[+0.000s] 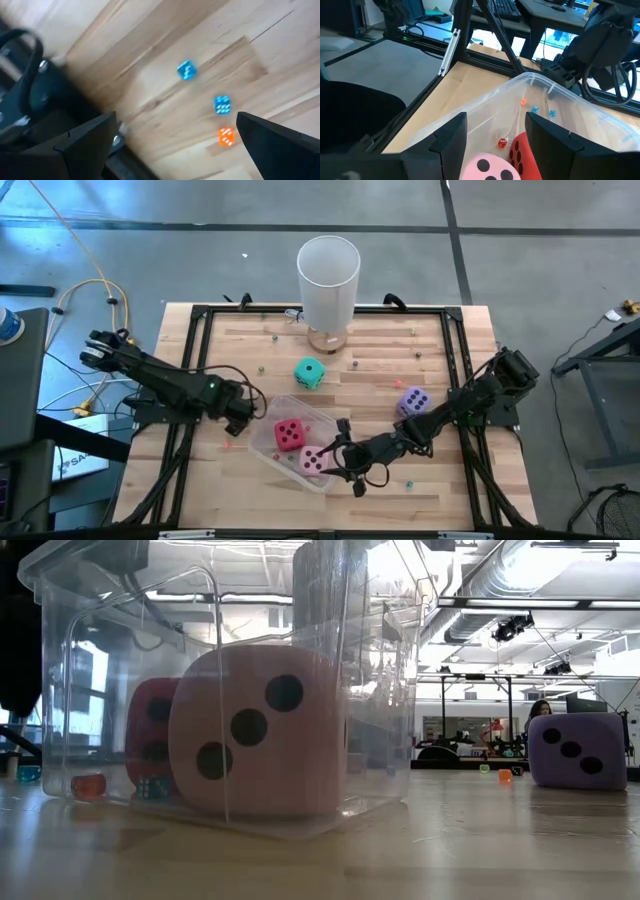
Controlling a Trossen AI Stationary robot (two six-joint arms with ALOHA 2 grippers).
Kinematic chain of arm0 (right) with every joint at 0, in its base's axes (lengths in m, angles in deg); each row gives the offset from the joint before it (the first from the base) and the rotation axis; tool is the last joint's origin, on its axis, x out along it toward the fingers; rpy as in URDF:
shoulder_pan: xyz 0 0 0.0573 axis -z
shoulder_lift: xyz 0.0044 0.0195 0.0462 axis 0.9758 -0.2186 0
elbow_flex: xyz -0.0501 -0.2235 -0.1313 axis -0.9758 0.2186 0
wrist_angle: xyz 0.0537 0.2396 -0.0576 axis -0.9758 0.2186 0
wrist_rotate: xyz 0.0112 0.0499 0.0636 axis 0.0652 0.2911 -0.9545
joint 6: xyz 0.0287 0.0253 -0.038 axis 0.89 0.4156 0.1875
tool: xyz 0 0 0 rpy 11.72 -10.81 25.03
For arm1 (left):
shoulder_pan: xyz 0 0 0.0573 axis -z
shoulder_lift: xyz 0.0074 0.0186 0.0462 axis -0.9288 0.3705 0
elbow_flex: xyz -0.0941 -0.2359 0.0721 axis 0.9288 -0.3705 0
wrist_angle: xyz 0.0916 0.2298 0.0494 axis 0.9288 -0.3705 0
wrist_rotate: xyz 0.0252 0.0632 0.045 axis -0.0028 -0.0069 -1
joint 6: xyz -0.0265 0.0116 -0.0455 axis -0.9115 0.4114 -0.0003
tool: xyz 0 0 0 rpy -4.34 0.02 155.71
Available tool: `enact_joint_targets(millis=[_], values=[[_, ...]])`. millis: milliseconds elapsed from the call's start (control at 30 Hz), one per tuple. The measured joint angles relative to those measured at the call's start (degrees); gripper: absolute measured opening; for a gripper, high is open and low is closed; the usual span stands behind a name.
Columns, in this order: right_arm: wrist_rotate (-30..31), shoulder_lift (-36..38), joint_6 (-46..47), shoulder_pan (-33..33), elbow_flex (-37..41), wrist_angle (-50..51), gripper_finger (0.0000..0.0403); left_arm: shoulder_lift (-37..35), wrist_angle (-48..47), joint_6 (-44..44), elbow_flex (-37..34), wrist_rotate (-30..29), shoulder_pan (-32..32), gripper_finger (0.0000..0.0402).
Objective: Pick & Place Dice
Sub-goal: Put the small blue dice into the transparent bin
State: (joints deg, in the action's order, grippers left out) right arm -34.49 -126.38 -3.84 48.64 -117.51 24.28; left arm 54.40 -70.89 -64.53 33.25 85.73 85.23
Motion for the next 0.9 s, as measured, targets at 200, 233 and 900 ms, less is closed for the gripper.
enact_joint_targets(millis=[200,233,900], values=[[0.0,0.0,0.1,0.0,0.0,-0.1,0.0192,0.0,1.5,-0.8,-1.9,-6.5,0.0,0.0399],[0.0,0.0,0.1,0.0,0.0,-0.1,0.0192,0.0,2.3,-1.5,-2.5,-6.7,0.0,0.0399],[0.0,0.0,0.2,0.0,0.0,0.0,0.0192,0.0,13.9,-9.1,-7.5,-4.0,-0.4,0.0399]])
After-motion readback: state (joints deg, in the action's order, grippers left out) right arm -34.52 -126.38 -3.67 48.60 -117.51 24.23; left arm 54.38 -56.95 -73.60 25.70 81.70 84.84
